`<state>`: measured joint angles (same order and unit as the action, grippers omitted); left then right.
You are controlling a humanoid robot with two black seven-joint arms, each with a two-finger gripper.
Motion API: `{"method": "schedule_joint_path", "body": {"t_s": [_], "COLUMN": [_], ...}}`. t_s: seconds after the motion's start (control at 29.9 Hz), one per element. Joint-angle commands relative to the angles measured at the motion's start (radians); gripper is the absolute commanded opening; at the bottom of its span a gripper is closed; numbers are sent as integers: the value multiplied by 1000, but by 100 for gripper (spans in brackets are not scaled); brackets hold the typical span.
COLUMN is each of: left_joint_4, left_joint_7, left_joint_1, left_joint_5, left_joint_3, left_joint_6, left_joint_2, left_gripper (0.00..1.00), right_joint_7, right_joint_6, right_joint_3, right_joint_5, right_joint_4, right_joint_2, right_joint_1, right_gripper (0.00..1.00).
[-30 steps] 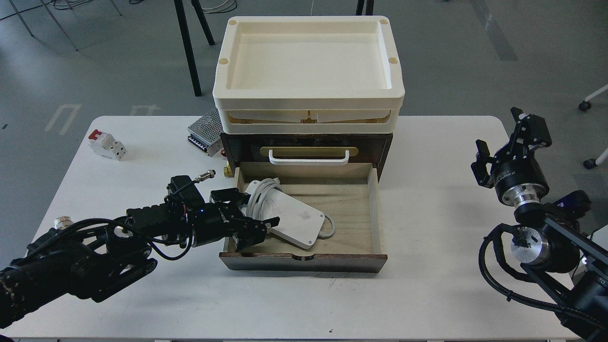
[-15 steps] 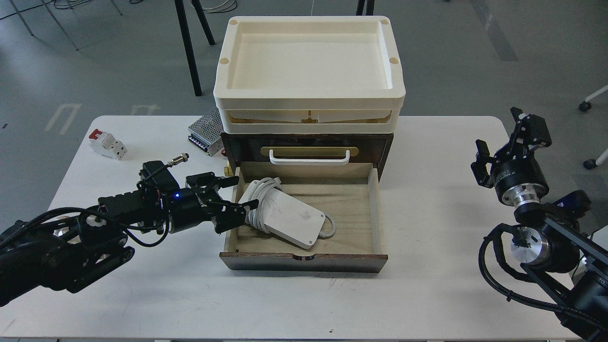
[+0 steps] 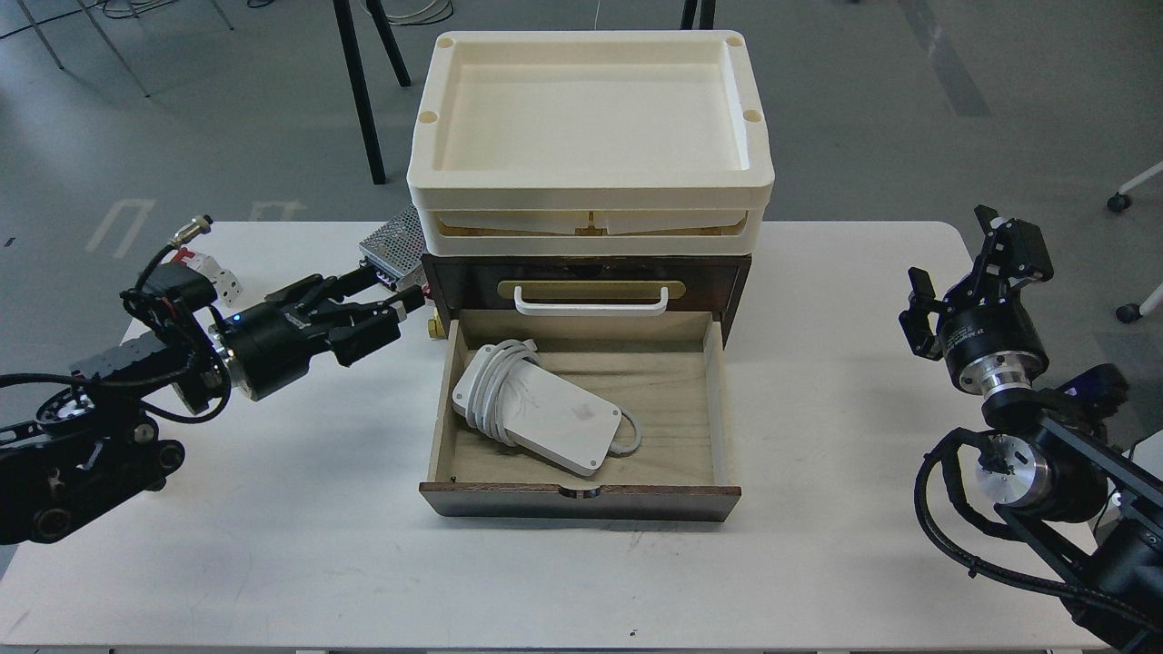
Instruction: Put charging cable into cabinet
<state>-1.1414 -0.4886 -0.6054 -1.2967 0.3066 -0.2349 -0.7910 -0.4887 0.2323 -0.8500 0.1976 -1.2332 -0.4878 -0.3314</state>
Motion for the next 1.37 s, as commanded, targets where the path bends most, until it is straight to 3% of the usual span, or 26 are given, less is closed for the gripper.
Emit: {"method": "schedule_joint_path", "body": {"t_s": [0.0, 0.17, 0.3, 0.43, 0.63, 0.77, 0.9, 1.34], "left_joint_4": [6, 20, 63, 152, 374, 521, 592, 601], "left_joint_7": [0, 0, 0, 0, 0, 0, 0, 0], "left_joint_1": [27, 58, 61, 61, 61, 59, 59, 59], "left_joint_5": [311, 661, 923, 1095, 1137, 1137, 1131, 1133], "left_joint_3": [0, 0, 5, 64, 215, 270, 269, 272], "left_joint_6": [8, 25, 90, 236, 535, 630, 713, 724], "left_joint_2": [-40, -40, -28, 36, 153, 229, 276, 285], "left_gripper": [89, 90, 90, 91, 96, 99, 99, 99], "right_joint_7": [0, 0, 0, 0, 0, 0, 0, 0], "right_joint_6": [-1, -1, -2, -2, -2, -2, -2, -2], "right_joint_3": [0, 0, 0, -4, -7, -7, -7, -7], "right_joint_5": [-1, -1, -1, -3, -3, -3, -3, -3], "right_joint_4": [0, -2, -5, -5, -6, -6, -8, -19], "right_joint_2": [0, 0, 0, 0, 0, 0, 0, 0], "right_joint_1": [2, 0, -3, -3, -2, -1, -1, 2], "right_gripper": [99, 99, 99, 99, 99, 99, 99, 99]}}
